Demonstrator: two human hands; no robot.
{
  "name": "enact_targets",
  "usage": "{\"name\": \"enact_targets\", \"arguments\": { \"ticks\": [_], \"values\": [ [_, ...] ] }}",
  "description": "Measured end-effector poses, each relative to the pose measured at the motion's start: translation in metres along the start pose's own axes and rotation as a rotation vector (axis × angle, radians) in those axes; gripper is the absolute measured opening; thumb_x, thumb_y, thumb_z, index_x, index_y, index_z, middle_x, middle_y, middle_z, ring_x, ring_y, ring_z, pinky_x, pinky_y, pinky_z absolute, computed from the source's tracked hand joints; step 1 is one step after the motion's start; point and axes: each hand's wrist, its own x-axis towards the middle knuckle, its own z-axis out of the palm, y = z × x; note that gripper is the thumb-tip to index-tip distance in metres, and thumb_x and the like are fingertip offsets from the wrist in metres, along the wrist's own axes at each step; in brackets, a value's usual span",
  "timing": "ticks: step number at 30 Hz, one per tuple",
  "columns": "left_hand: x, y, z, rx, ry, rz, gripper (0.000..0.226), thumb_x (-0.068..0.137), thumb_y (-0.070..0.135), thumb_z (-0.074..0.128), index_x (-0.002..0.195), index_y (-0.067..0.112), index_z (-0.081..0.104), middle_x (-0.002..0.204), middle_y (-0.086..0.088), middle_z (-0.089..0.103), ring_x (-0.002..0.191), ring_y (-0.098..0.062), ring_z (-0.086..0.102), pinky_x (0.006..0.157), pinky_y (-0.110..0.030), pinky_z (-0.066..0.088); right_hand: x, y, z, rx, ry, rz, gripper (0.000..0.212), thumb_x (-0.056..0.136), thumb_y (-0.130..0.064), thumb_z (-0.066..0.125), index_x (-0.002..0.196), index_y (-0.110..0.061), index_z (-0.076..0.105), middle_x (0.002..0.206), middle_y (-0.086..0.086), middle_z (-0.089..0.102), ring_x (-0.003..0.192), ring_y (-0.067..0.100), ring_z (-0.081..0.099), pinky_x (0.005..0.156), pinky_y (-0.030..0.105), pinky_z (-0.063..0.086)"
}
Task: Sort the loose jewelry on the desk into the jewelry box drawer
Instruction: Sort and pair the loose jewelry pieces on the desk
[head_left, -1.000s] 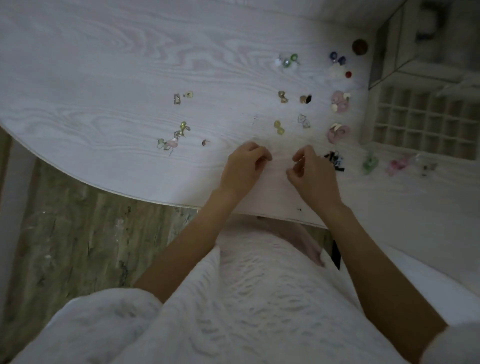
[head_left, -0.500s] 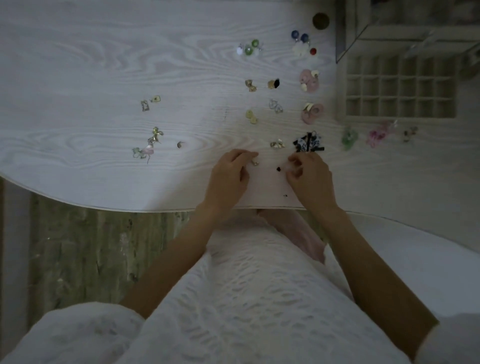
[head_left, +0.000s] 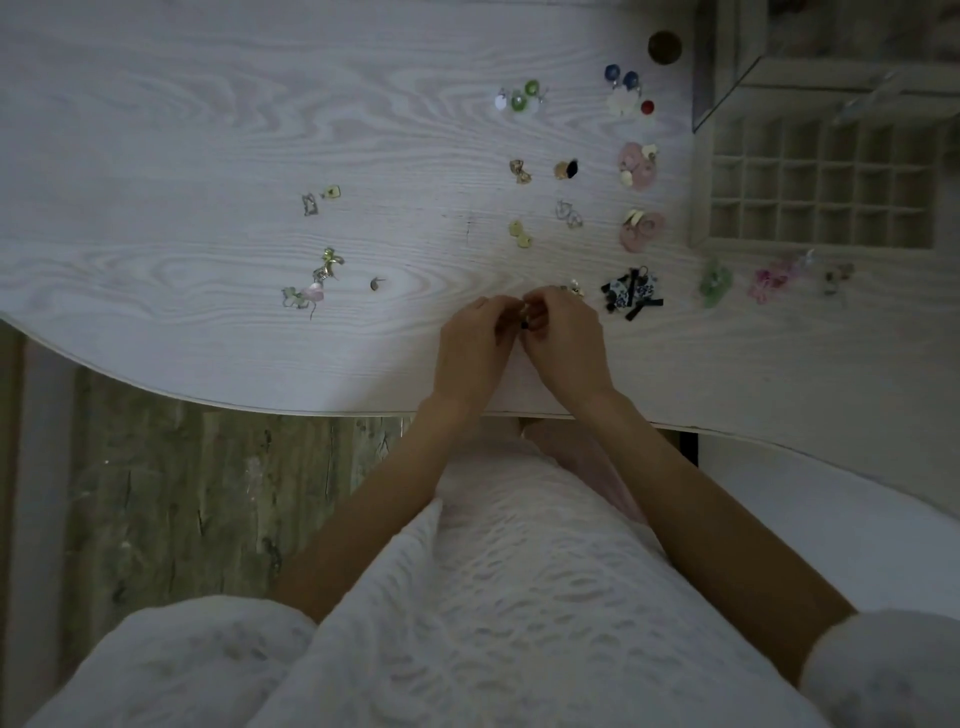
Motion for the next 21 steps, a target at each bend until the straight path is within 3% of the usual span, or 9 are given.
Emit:
{"name": "enact_targets", "arguments": {
  "ticks": [4,7,10,13,18,21],
  "values": [
    [-0.003,-0.005,-0.015,-0.07,-0.005,-0.06,0.022,0.086,0.008,0.059,0.107,0.01,0.067,0.098,-0.005,0.072,0.087,-0.016,0.066,0.083,-0.025,0.051,-0.003,-0.001,-0.01,-0.019,-0.034,-0.023,0.032,0.08,-0.002,0.06,0.111,-0.008,0.057,0.107,0.01,0.06,0.086,0.017,0.058,0.081,0.037,0.05],
    [-0.012,-0.016,-0.037,-0.042,0.015,-0.064,0.02,0.088,0.013,0.058,0.105,0.014,0.067,0.1,-0.001,0.071,0.084,-0.012,0.064,0.079,-0.024,0.051,-0.007,-0.009,-0.024,-0.083,-0.032,-0.125,0.023,0.084,-0.007,0.058,0.108,-0.009,0.059,0.106,0.009,0.058,0.08,0.012,0.055,0.073,0.03,0.048],
    [-0.026,-0.039,-0.065,0.107,0.134,-0.088,0.019,0.089,0.026,0.056,0.102,0.02,0.068,0.095,0.003,0.071,0.084,-0.013,0.061,0.071,-0.02,0.041,0.002,-0.025,-0.029,-0.129,-0.075,-0.229,0.018,0.087,-0.009,0.056,0.103,-0.01,0.063,0.101,0.007,0.062,0.084,0.017,0.058,0.071,0.028,0.044],
    [-0.038,-0.065,-0.095,0.208,0.29,-0.202,0.02,0.087,0.026,0.057,0.101,0.019,0.068,0.095,-0.003,0.07,0.09,-0.023,0.059,0.069,-0.025,0.038,0.023,-0.048,-0.015,-0.191,-0.203,-0.359,0.022,0.086,-0.006,0.053,0.105,-0.01,0.064,0.103,0.008,0.064,0.097,0.023,0.054,0.077,0.028,0.038],
    [-0.034,-0.104,-0.123,0.181,0.407,-0.37,0.03,0.084,0.022,0.061,0.113,0.016,0.061,0.112,-0.007,0.064,0.1,-0.029,0.053,0.083,-0.034,0.041,0.062,-0.093,0.036,-0.239,-0.299,-0.521,0.028,0.086,-0.008,0.054,0.113,-0.011,0.061,0.111,0.011,0.061,0.106,0.029,0.048,0.09,0.034,0.038],
    [-0.02,-0.113,-0.125,0.12,0.403,-0.404,0.037,0.083,0.024,0.064,0.119,0.019,0.059,0.118,-0.01,0.059,0.106,-0.029,0.051,0.091,-0.03,0.038,0.08,-0.121,0.062,-0.238,-0.319,-0.58,0.032,0.088,-0.008,0.054,0.119,-0.013,0.058,0.118,0.012,0.054,0.108,0.028,0.046,0.091,0.033,0.039]
  ]
}}
